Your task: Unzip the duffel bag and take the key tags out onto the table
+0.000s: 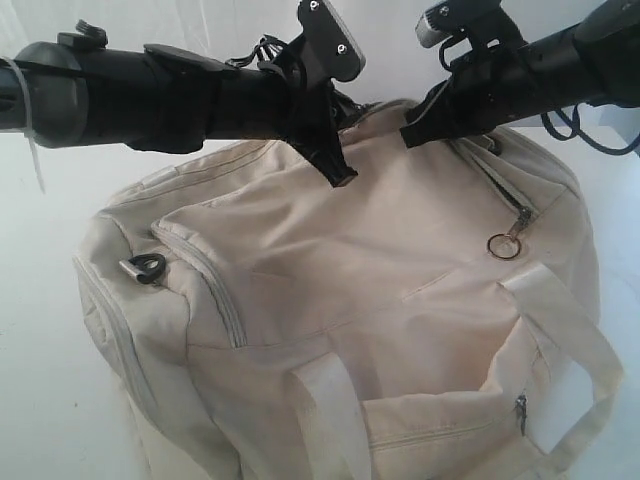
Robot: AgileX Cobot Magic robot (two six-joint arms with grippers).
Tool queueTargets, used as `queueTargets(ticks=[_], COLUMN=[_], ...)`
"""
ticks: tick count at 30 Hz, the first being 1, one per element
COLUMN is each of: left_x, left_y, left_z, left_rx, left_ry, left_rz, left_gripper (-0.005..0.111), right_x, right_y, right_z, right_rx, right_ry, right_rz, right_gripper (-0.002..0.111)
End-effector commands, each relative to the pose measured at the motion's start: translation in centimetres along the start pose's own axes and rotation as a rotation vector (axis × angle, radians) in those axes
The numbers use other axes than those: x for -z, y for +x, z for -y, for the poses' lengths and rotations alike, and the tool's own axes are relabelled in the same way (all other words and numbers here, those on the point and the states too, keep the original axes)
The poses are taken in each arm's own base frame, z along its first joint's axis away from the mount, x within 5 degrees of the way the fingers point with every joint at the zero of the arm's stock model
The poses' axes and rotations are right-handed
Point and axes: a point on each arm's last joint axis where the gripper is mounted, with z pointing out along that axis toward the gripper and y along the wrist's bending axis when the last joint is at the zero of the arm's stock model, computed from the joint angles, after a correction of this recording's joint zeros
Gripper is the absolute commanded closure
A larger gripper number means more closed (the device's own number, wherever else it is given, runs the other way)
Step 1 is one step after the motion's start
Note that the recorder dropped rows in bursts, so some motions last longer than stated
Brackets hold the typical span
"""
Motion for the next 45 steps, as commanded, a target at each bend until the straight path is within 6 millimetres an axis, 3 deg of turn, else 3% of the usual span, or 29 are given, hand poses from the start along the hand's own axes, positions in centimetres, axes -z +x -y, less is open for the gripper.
queueTargets(ticks=[1, 7, 21, 28, 38, 45], left_x=[0.9, 1.2, 2.2, 3.5, 6.3, 7.7], left_y=[0.3, 1.4, 1.5, 3.7, 2.6, 3.7], left_z=[-0.1, -0.6, -1.0, 0.6, -0.2, 0.3], left_rx=[-0.025, -0.03, 0.065, 0.038, 0.043, 0.046], left_ry=[-0.022, -0.101, -0.154, -0.118, -0.173, -0.184], left_rz=[-0.02, -0.097, -0.131, -0.207, -0.196, -0.242], left_gripper=[0.107, 0.107, 0.107, 0.107, 0.107, 0.107], right_x=[0.2, 0.2, 0.1, 0.1, 0.1, 0.1], right_y=[-0.2, -0.1, 0.0, 0.0, 0.1, 0.0], right_z=[0.7, 0.8, 1.2, 1.1, 1.2, 1.2], right_rx=[-0.006, -0.01, -0.058, -0.06, -0.083, -0.082], right_ry=[0.058, 0.069, 0.1, 0.095, 0.097, 0.102], right_rz=[0.015, 0.002, 0.012, 0.01, 0.011, 0.014], right_gripper=[0.108, 0.108, 0.108, 0.108, 0.108, 0.108])
